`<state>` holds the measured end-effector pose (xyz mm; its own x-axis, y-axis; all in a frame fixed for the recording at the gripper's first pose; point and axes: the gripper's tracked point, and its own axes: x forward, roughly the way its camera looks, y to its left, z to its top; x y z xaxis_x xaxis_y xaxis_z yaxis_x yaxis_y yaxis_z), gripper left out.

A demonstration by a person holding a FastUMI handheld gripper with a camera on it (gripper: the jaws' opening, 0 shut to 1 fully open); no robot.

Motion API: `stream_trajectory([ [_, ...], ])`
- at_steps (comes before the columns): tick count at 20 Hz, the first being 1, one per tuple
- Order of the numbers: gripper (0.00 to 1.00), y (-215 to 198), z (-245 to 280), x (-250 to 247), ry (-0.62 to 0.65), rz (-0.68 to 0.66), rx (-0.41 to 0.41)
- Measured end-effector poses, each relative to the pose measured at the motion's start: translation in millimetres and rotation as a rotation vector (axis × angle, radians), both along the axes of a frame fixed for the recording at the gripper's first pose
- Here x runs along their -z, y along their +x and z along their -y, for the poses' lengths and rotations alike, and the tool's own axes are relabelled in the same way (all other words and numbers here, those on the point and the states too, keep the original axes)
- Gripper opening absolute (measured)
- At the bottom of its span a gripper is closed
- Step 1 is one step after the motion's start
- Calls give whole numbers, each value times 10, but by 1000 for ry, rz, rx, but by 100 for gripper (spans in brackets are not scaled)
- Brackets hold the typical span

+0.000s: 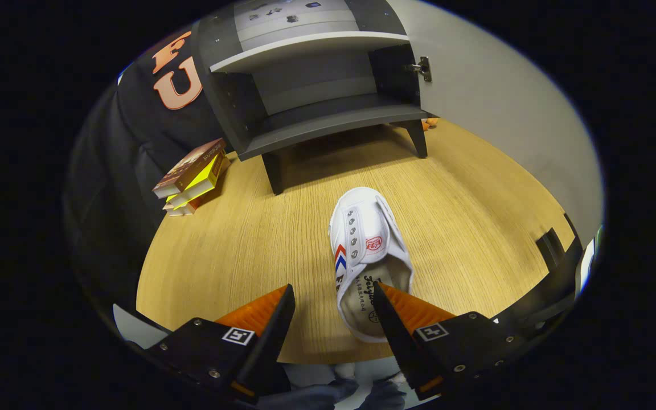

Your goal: Open the shoe cabinet door, grab the shoes and put them into the shoe cabinet, then close the shoe cabinet door.

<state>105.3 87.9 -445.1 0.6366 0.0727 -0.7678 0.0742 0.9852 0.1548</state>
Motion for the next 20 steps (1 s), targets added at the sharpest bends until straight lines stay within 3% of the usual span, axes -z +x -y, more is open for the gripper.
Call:
stream_trajectory([
  [5,75,84,-33,203,-4,-34,-2],
  [7,59,91,-46,267,-10,-52,-10],
  [10,5,100,39,278,-15,-57,9],
  [12,0,88,38,287,-4,-62,10],
  [20,0,92,66,243,-30,-56,2],
])
